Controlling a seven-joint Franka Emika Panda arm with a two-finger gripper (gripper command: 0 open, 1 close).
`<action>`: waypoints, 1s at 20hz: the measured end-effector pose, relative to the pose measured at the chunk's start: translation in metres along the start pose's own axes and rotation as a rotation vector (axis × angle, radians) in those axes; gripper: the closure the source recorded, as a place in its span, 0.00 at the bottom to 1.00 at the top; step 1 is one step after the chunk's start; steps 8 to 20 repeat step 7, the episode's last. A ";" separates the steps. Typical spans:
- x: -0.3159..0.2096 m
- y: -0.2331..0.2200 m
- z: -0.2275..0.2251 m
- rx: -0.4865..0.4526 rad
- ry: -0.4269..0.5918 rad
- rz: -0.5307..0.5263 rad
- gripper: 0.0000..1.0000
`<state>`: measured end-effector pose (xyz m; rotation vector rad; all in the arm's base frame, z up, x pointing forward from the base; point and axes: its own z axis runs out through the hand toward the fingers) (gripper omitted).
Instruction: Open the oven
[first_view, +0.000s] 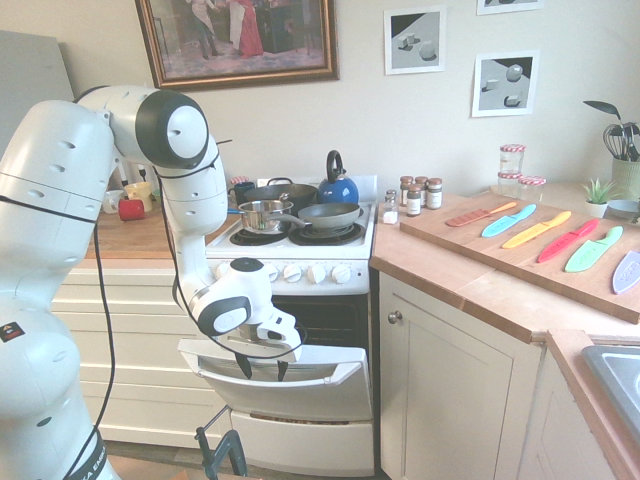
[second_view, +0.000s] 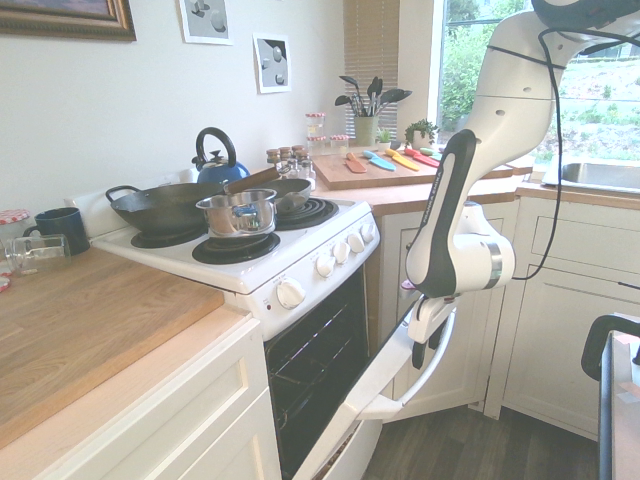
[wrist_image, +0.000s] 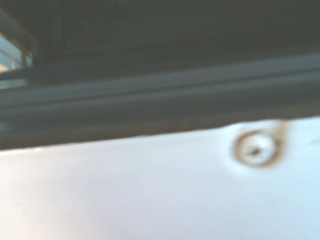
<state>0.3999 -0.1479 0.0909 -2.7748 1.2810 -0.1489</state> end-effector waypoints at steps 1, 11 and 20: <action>-0.002 0.004 -0.009 -0.005 0.005 0.000 0.00; -0.029 -0.004 -0.081 -0.029 0.008 -0.069 0.00; -0.029 -0.004 -0.081 -0.029 0.008 -0.069 0.00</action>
